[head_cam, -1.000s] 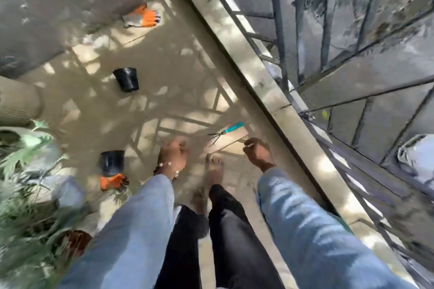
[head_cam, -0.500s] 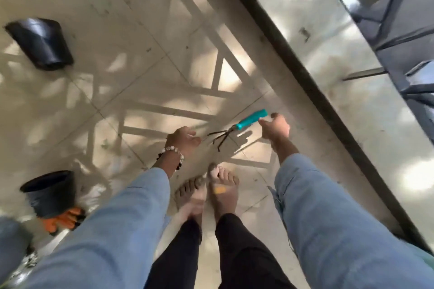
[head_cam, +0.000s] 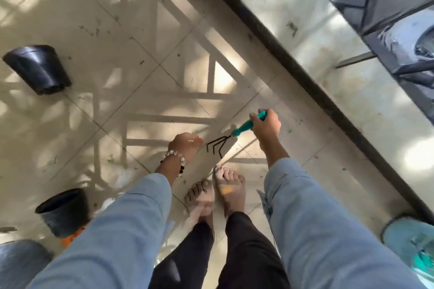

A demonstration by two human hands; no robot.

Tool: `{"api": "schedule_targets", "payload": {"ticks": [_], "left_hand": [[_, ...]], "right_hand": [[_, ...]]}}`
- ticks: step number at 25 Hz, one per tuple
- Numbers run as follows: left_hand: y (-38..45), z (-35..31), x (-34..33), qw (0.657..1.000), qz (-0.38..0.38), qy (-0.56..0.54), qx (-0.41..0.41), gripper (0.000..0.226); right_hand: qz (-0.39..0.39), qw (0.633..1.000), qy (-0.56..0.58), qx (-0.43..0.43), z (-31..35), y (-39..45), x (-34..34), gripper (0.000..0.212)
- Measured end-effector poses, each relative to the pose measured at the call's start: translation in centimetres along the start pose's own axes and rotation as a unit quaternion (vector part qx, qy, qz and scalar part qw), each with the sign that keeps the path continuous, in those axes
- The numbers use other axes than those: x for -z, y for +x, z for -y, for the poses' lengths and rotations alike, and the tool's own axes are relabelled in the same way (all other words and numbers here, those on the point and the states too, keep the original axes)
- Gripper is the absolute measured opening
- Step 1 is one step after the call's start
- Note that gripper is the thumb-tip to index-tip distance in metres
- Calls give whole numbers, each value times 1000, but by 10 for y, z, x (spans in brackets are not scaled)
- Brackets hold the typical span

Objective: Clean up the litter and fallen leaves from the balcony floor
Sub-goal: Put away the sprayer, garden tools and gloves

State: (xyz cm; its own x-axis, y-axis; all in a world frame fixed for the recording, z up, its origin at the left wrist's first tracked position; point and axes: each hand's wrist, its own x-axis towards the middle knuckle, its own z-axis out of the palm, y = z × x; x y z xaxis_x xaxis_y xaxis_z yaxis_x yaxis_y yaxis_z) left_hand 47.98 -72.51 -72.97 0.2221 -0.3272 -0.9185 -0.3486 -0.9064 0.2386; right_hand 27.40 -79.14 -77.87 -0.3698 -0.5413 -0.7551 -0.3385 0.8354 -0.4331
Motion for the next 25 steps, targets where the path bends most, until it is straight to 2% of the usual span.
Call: {"api": "schedule_targets", "payload": {"ticks": [2,6,11,15,20,25], "left_hand": [[-43,-9,11,1000,-1,-14,2,27],[-151,-46,37,999,-19,-37,-8,23],[-321,-98,63,999,-2,-47,7,58],[-429,-117,56,994,45,-100,6,35],[-539,-128,11,990,128,-50,-44,18],[-615,-120,-60,983,162,28,-80,24]], "right_hand": [[2,998,59,6,7,-46,32,32],[8,985,170,-5,25,-144,103,22],[8,936,352,-3,62,-298,219,20],[-40,902,429,5,68,-395,288,20],[-106,810,575,29,25,-488,363,16],[-157,720,675,32,-48,-536,421,12]]}}
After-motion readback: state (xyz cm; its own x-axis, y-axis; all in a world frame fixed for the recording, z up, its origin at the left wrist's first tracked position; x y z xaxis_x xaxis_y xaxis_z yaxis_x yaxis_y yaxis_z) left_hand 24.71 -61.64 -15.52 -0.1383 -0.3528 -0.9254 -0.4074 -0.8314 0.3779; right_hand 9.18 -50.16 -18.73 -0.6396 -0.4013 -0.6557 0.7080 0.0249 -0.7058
